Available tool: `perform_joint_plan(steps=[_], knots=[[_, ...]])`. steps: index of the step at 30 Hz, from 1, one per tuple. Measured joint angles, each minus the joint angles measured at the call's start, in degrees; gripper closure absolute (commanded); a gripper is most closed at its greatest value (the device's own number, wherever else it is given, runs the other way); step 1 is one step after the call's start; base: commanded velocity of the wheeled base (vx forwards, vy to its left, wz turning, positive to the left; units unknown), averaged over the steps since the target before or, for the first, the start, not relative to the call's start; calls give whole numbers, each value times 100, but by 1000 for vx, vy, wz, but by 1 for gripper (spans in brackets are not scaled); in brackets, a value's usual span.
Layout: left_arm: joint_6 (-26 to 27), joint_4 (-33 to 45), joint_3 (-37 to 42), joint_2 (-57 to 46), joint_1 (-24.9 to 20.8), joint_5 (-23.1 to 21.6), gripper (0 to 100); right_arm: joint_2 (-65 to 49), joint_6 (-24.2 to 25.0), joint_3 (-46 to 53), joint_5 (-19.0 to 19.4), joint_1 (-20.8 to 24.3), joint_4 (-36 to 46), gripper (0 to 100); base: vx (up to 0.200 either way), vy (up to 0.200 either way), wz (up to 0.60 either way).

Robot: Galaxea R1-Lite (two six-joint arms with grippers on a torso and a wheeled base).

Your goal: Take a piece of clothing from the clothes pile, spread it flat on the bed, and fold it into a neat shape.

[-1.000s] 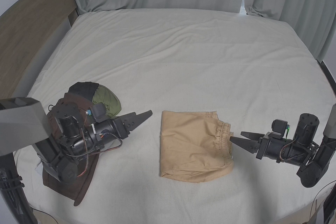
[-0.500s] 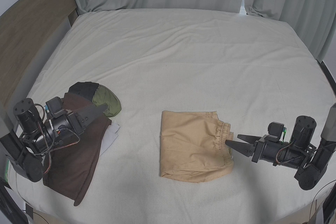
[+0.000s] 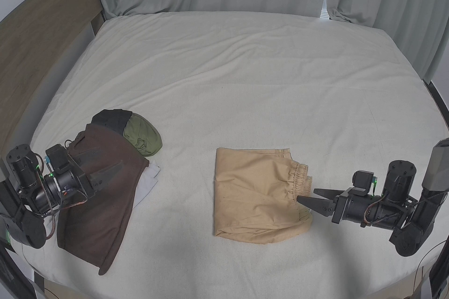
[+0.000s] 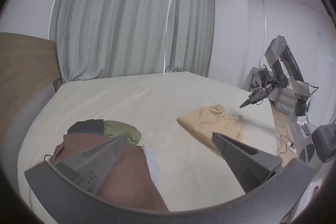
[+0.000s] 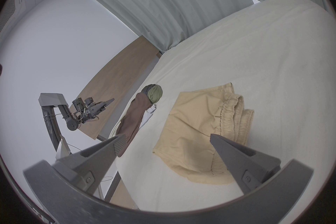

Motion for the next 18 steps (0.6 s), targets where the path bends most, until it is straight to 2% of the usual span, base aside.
perform_joint_plan(steps=[8, 10, 18], knots=[[1693, -6, 232, 223, 207, -413, 0, 358, 5, 28, -83, -28, -5, 0, 0, 0, 0], [1847, -9, 290, 279, 221, -466, 0, 516, 5, 33, -140, -41, -7, 0, 0, 0, 0], [1893, -6, 430, 402, 227, -534, 0, 1179, 9, 33, -277, -179, -10, 0, 0, 0, 0]])
